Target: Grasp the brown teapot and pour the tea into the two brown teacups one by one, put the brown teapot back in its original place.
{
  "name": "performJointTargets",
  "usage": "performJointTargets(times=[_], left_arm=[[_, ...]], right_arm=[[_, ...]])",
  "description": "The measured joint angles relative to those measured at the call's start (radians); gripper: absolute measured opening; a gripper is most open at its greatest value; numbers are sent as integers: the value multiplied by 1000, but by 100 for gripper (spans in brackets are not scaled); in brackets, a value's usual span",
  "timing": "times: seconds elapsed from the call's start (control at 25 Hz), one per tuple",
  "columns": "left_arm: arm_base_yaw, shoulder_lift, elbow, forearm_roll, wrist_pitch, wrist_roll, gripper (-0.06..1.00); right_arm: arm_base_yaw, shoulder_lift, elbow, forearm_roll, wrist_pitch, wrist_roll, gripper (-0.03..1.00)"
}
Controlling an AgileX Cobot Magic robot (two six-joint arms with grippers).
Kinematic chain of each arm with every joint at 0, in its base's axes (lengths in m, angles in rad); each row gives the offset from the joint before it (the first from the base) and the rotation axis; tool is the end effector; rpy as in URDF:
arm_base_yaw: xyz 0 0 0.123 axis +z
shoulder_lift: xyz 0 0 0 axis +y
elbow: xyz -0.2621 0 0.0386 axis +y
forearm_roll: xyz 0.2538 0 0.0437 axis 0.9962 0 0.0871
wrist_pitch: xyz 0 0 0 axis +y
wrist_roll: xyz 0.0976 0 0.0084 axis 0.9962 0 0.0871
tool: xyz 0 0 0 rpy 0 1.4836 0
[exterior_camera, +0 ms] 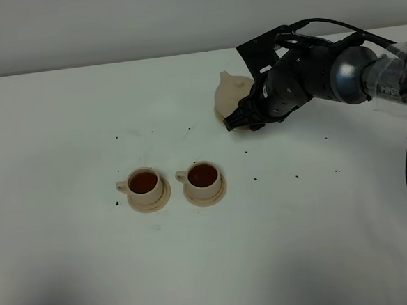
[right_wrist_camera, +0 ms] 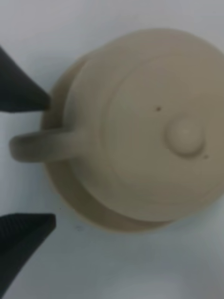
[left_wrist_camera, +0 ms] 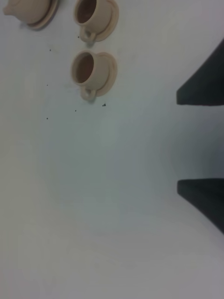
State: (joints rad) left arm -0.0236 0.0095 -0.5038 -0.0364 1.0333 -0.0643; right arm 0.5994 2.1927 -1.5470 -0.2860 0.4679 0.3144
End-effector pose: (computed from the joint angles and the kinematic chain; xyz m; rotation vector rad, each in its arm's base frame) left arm 0.0289 -0.0037 0.2801 -0.0402 2.0231 -0.0991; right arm 0.3907 0.2518 0.1134 -0.6419 2.4887 0.0835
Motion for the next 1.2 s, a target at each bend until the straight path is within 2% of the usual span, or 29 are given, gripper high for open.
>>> performJointTargets(times=[0.08,0.2,0.32,0.52,0.6,0.72,0.88,1.2], left_arm=[[0,0,0,0,0,0,41],[0,0,0,0,0,0,41],[0,0,0,0,0,0,41],[0,0,0,0,0,0,41],[0,0,0,0,0,0,41],[0,0,0,0,0,0,41],[0,0,0,0,0,0,41],[0,0,0,0,0,-1,41]], right_arm=[[0,-16,0,0,40,-3,58],[0,-58,-1,-1,126,-11,59],[0,-109,-1,15,254,-39,57],[0,-187,1,100,515,-113,50],[0,-215,22,121,580,-126,48],[0,-288,119,142,629,-136,45],[0,-456,304,163,648,-138,43],[0,-920,730,169,663,-146,41]])
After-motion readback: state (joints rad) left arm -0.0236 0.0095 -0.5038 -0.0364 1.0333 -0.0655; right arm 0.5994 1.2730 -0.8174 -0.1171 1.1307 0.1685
